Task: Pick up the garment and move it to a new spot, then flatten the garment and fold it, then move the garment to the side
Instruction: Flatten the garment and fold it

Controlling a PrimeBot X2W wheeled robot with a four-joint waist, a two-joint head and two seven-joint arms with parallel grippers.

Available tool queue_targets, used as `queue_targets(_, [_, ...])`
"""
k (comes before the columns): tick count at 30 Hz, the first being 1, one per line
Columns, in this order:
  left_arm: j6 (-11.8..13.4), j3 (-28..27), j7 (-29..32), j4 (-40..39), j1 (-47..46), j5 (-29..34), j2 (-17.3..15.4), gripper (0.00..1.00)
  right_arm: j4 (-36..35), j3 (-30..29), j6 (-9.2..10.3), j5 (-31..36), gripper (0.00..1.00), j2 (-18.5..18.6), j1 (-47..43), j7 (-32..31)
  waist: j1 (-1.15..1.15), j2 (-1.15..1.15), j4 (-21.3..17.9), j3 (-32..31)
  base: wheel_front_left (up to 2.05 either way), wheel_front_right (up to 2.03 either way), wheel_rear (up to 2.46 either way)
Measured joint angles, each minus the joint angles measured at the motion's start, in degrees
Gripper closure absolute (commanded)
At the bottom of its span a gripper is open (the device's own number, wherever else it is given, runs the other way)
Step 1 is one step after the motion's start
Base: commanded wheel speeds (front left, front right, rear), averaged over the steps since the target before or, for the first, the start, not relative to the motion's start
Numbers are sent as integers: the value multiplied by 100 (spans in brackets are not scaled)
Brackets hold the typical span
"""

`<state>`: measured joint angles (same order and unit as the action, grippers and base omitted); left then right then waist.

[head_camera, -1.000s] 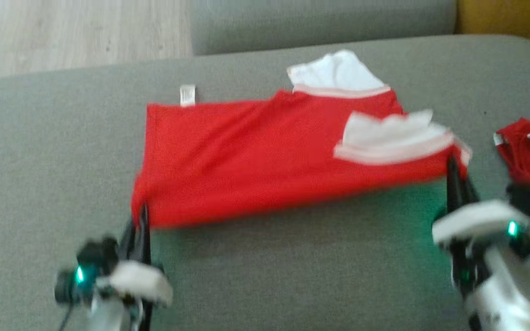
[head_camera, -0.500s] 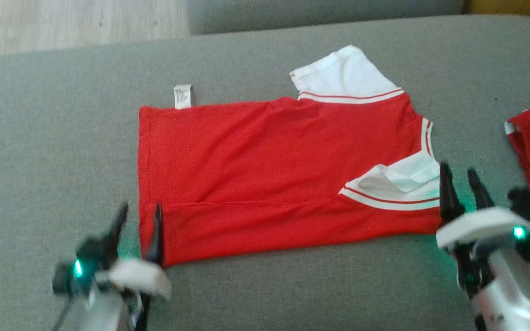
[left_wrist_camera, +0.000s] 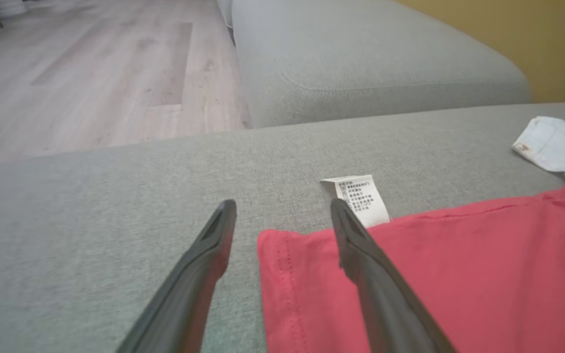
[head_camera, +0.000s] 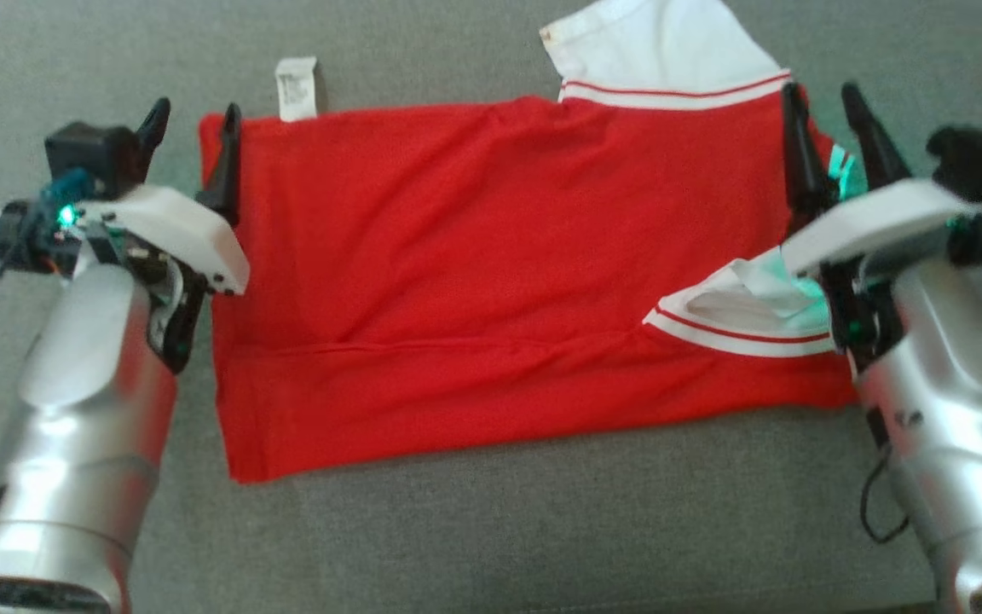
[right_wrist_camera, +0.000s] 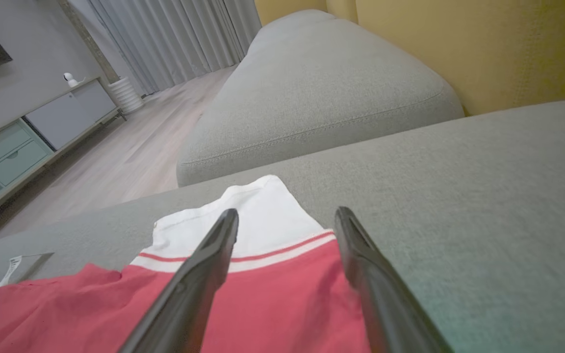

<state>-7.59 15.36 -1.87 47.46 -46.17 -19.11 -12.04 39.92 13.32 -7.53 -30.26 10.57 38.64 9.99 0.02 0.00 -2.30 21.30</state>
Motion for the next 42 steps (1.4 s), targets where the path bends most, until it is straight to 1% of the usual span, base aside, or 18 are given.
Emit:
queue_targets(5, [0, 454, 81, 182, -244, -426, -249, 0, 113, 249, 0, -2, 0, 109, 448, 8, 0, 0, -58, 342, 0, 0, 0])
queue_targets(11, [0, 900, -24, 375, -449, -750, -304, 0, 367, 465, 0, -101, 0, 199, 804, -92, -2, 0, -19, 596, 0, 0, 0])
queue_targets(12, [0, 956, -23, 391, -510, -818, -296, 39, 441, 510, 0, -103, 0, 242, 902, -230, -2, 0, 8, 622, 0, 0, 0])
queue_targets(13, [0, 1082, -31, 396, -569, -859, -294, 39, 499, 526, 0, -125, 0, 279, 1006, -308, -2, 0, 41, 644, 0, 0, 0])
queue_targets(14, [0, 1177, -80, 400, -606, -864, -290, 100, 546, 559, 0, -153, 0, 316, 1123, -377, -1, 0, 80, 660, 0, 0, 0])
queue_targets(17, [0, 1404, -197, 400, -675, -993, -215, 100, 753, 676, 0, -146, 0, 422, 1540, -637, -2, 0, 211, 711, 0, 0, 0])
queue_targets(18, [0, 1404, -197, 400, -675, -993, -215, 100, 753, 676, 0, -146, 0, 422, 1540, -637, -2, 0, 211, 711, 0, 0, 0])
queue_targets(19, [0, 1530, -278, 401, -732, -1087, -156, 100, 994, 697, 0, -142, 0, 488, 1836, -891, -2, 0, 325, 744, 0, 0, 0])
queue_targets(20, [0, 1530, -278, 401, -732, -1087, -156, 100, 994, 697, 0, -142, 0, 488, 1836, -891, -2, 0, 325, 744, 0, 0, 0])
queue_targets(22, [0, 1700, -335, 399, -809, -1177, -81, 100, 1244, 740, 0, -79, 0, 572, 2057, -1047, -2, 0, 456, 778, 0, 0, 0])
queue_targets(24, [0, 1871, -416, 403, -870, -1249, 38, 100, 1490, 781, 0, -40, 0, 690, 2229, -1223, -2, 0, 605, 816, 0, 0, 0])
queue_targets(28, [0, 2174, -558, 466, -1018, -1438, 425, 100, 1949, 717, 0, -24, 0, 939, 2524, -1384, -2, 0, 977, 893, 0, 0, 0])
queue_targets(31, [0, 2375, -678, 569, -1110, -1529, 606, 100, 2226, 735, 0, 16, 0, 955, 2710, -1469, -1, 0, 1200, 968, 0, 0, 0])
queue_targets(35, [0, 2571, -786, 687, -1224, -1662, 643, 100, 2383, 839, 0, 15, 0, 948, 2855, -1505, -2, 0, 1341, 1052, 0, 0, 0])
queue_targets(36, [0, 2596, -806, 714, -1244, -1716, 652, 100, 2397, 860, 0, 5, 34, 947, 2892, -1505, -2, 0, 1348, 1065, 0, 0, 0])
queue_targets(37, [0, 2636, -858, 745, -1254, -1747, 649, 100, 2395, 900, 0, 9, 92, 947, 2906, -1501, -2, 0, 1343, 1072, 0, 0, 0])
queue_targets(38, [0, 2677, -909, 775, -1264, -1778, 645, 100, 2395, 958, 0, 10, 100, 953, 2906, -1430, -3, 0, 1334, 1078, 0, 0, 0])
queue_targets(42, [-1, 2695, -1122, 901, -1338, -1830, 616, 100, 2428, 1023, 0, 157, 100, 980, 2905, -639, -2, 0, 1286, 1092, 0, 0, 0])
